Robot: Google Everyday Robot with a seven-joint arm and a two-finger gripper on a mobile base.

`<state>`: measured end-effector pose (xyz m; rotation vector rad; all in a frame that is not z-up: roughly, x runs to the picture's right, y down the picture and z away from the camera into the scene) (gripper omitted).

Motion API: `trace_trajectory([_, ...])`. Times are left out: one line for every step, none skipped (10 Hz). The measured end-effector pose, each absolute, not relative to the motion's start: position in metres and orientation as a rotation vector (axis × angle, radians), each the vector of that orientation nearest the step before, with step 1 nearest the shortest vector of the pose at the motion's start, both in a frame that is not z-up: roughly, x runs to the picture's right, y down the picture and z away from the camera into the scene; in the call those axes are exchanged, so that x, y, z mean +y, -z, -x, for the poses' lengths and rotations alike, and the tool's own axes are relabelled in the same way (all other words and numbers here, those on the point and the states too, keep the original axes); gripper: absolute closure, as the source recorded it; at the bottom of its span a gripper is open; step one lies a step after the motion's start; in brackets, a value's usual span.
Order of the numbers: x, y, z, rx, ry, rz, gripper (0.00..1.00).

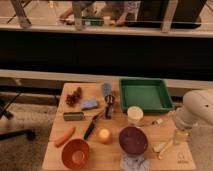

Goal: Place banana in purple bowl

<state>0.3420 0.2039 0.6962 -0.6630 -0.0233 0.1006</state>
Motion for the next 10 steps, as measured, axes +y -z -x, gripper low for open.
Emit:
trace_trajectory([0.210,-0.696,-0.343,-0.030,-0.101,0.670,0.20])
trace_trajectory([0.216,-0.697,-0.344,-0.038,-0.101,0.677,0.20])
trace_trajectory([0.223,-0.698,-0.345,-0.049,-0.100,0.684,0.20])
trace_trajectory([0.229,-0.699,-0.345,-0.061,-0.096,0.687,0.20])
trace_trajectory([0.235,-0.700,-0.343,-0.078,-0.088,0.687,0.20])
trace_trajectory([0.239,-0.700,-0.342,-0.090,-0.082,0.685,0.20])
trace_trajectory([0.242,-0.701,-0.341,-0.107,-0.073,0.680,0.20])
trace_trajectory([0.246,-0.703,-0.339,-0.125,-0.059,0.674,0.20])
trace_trajectory([0.250,-0.705,-0.336,-0.140,-0.043,0.669,0.20])
trace_trajectory([0.254,-0.708,-0.333,-0.152,-0.025,0.663,0.20])
